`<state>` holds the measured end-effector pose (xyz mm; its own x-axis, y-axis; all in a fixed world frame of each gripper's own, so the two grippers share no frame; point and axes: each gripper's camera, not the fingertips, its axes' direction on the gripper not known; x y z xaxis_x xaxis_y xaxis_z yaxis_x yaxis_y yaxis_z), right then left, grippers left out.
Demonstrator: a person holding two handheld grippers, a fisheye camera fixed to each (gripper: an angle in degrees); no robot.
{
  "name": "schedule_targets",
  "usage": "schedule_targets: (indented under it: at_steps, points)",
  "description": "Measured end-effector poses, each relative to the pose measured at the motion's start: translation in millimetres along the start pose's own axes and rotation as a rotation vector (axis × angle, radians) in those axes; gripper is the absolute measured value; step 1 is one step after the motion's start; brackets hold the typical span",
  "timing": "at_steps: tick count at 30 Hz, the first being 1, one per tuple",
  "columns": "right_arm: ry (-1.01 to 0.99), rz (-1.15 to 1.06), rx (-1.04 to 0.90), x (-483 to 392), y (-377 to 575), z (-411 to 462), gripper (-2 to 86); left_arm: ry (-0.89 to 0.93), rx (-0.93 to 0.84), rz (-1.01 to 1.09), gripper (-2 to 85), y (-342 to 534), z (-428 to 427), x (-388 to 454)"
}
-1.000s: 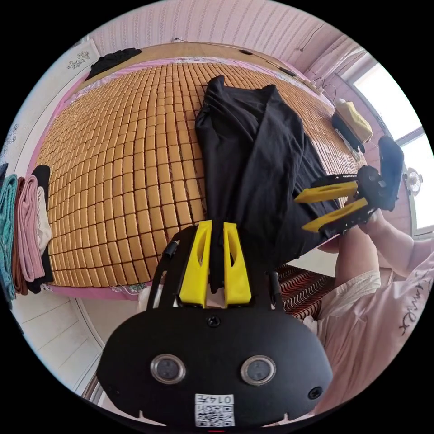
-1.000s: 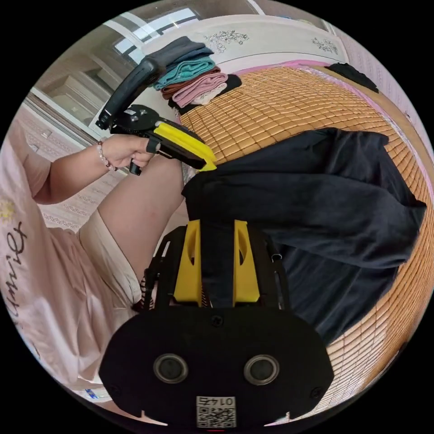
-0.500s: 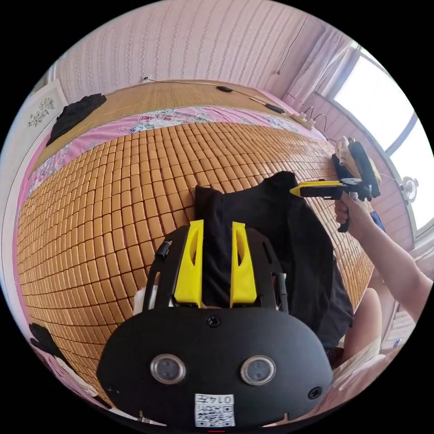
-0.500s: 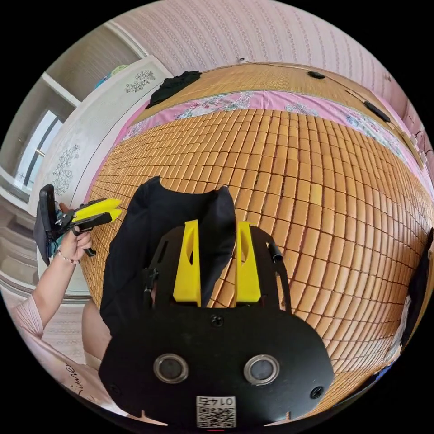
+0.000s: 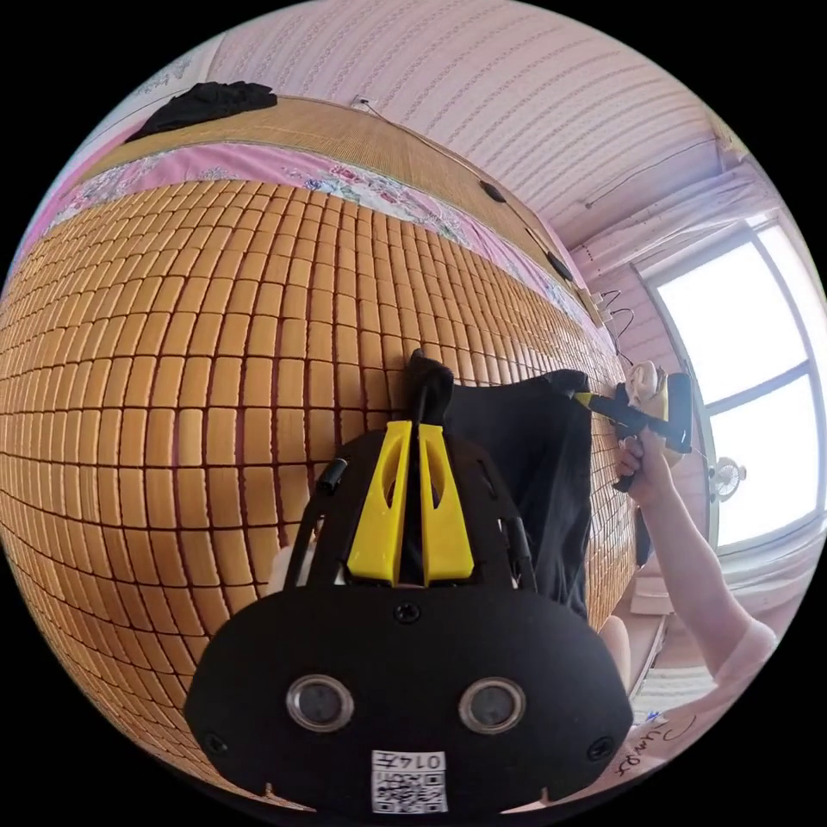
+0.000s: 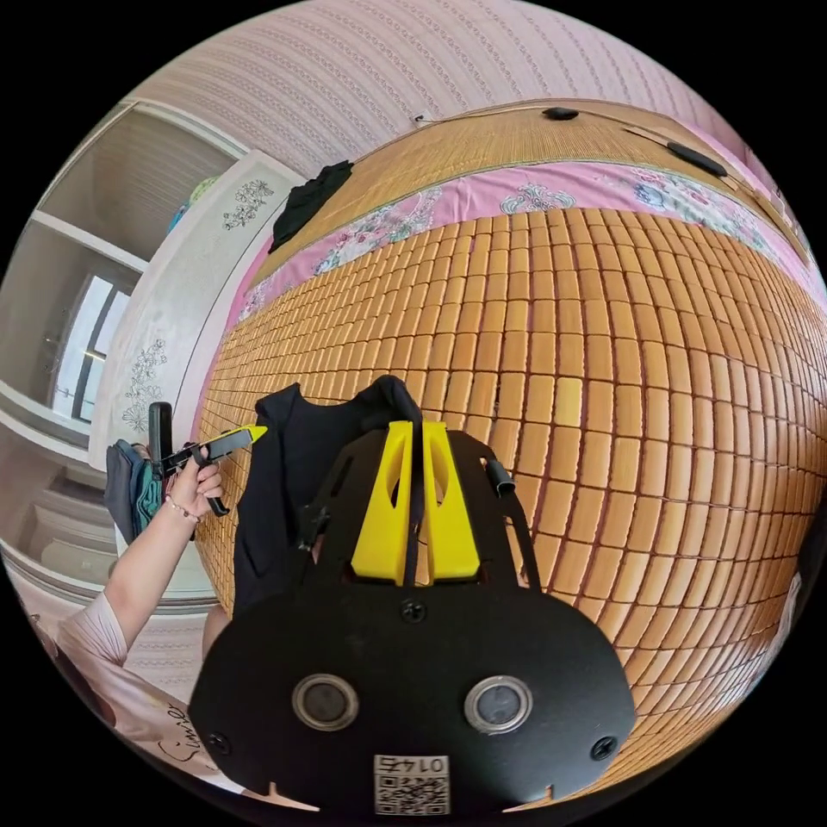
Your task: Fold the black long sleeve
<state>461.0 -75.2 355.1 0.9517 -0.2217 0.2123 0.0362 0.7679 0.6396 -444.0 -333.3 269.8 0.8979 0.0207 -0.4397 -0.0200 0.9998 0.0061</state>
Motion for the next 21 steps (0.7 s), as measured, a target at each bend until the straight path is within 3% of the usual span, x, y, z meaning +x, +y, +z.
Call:
schedule_targets:
  at_steps: [8,12,16,21]
  points:
    - [-0.007,-0.182,0.192,-43,30,-84,1.0,0.056,0.179,0.197,-0.6,24,-73,21]
    - [-0.093,-0.389,0.263,-75,106,-139,1.2,0.156,0.207,0.322,-0.7,73,-112,25]
    - [-0.107,-0.486,0.076,-91,212,-133,1.4,0.266,0.078,0.308,-0.9,161,-115,13]
    - [0.083,-0.317,-0.278,-75,302,-62,2.9,0.05,-0.14,0.096,-0.8,252,-79,-16]
